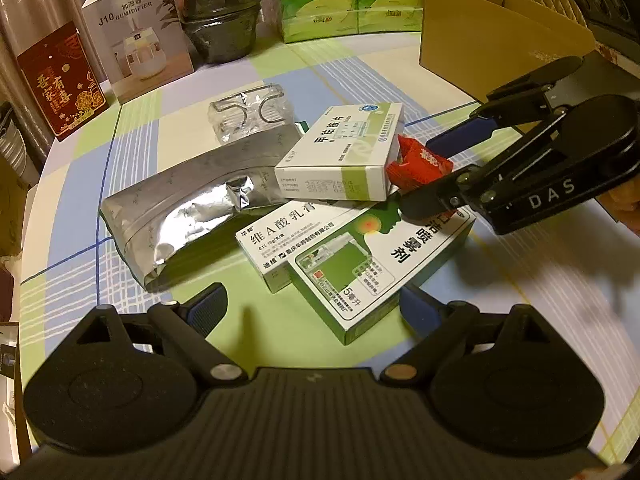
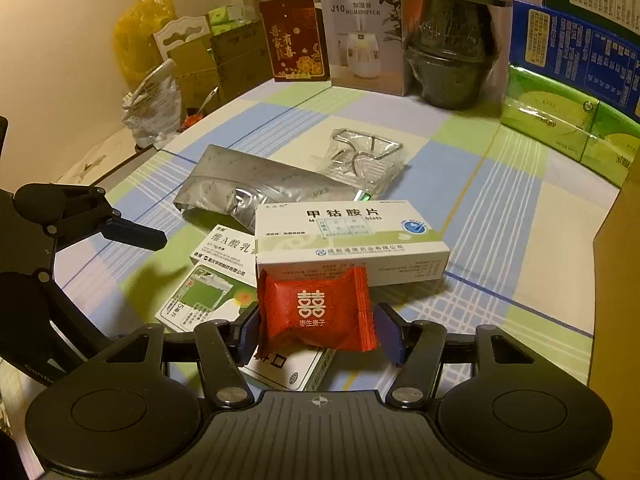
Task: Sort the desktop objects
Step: 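Grasp the red candy packet with the right tool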
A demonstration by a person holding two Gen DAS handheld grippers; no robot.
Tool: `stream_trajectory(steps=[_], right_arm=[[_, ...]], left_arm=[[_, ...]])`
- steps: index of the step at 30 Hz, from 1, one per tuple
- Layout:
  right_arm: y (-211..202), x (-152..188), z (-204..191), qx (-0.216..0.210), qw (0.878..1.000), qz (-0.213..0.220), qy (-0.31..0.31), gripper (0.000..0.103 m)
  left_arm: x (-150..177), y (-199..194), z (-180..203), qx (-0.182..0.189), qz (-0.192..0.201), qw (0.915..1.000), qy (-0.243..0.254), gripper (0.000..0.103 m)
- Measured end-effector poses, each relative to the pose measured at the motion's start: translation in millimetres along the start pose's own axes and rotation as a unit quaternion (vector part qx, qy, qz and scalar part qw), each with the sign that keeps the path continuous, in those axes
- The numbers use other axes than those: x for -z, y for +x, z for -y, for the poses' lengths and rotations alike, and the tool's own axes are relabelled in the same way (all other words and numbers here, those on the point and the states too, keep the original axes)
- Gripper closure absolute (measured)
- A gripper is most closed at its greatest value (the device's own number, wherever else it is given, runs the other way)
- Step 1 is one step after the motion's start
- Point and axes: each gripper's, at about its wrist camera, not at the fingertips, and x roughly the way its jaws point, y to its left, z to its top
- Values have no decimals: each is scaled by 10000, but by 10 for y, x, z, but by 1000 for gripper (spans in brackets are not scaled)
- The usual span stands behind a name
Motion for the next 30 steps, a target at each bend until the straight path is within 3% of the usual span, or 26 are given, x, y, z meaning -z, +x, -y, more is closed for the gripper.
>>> stream_trajectory(steps=[5, 7, 18, 21, 30], right_arm=[[-29, -18, -13, 63, 10000, 48, -20, 53], [-46, -29, -19, 43, 10000, 70, -20, 61], [17, 20, 2, 92, 10000, -2, 1, 62], [-2, -17, 3, 157, 9999, 35, 16, 85], [-135, -71, -20, 417, 9991, 63, -40, 86]], left_arm=[[-2, -5, 6, 12, 21, 10000, 6, 12], [-2, -11, 9, 45, 44, 10000, 7, 12], [-7, -1, 57, 117, 117, 9998, 108, 12], [-8, -4, 51, 102, 148, 9998, 107, 12], [-70, -27, 70, 244, 337, 9991, 106, 12]])
